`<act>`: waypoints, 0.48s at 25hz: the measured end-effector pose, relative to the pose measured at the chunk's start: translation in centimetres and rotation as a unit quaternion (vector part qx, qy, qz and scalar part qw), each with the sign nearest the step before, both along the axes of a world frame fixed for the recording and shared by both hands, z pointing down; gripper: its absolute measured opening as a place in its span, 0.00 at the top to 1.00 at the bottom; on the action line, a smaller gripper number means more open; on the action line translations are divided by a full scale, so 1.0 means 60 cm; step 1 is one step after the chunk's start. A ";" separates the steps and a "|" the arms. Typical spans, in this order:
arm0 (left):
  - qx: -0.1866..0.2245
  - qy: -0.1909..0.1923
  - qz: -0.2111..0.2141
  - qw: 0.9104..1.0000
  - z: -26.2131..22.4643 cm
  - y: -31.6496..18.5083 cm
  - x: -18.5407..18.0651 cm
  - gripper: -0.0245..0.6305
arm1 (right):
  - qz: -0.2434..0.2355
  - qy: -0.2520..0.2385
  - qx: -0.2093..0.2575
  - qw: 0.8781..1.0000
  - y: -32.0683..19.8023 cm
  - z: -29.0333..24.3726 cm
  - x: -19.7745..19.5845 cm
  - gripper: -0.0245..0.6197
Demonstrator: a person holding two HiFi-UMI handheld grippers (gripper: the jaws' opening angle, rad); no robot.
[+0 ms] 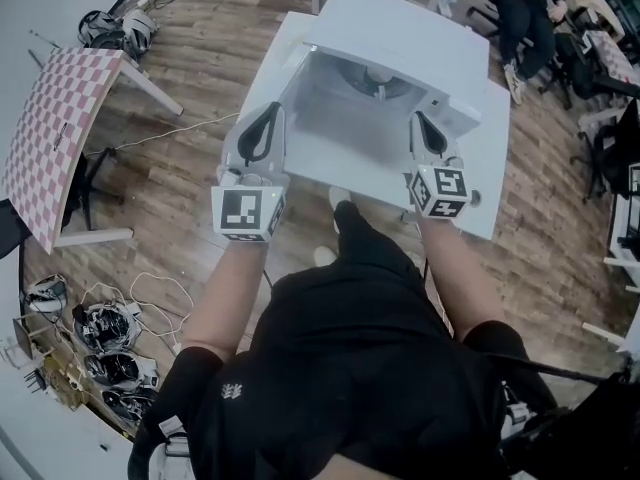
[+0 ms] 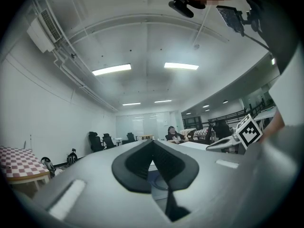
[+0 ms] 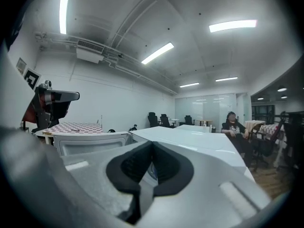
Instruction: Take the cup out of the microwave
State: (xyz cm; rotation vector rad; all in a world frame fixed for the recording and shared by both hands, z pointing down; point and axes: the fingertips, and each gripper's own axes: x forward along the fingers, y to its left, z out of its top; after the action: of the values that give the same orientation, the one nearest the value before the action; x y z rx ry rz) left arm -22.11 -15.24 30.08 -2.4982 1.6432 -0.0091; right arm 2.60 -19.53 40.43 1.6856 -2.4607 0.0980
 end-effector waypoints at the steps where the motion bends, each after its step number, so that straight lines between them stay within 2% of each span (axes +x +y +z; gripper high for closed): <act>1: -0.001 -0.001 0.001 1.000 0.006 -0.008 0.000 0.95 | 0.002 -0.001 -0.002 1.000 -0.010 0.009 -0.004 0.96; 12: -0.027 -0.004 0.029 0.999 0.083 -0.100 0.055 0.95 | 0.013 -0.007 -0.019 1.000 -0.109 0.117 -0.008 0.96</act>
State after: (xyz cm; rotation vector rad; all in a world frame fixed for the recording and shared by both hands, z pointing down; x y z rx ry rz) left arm -18.81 -21.26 35.05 -2.5803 1.5881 -0.0574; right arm 2.13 -26.04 47.44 1.7064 -2.4314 0.1586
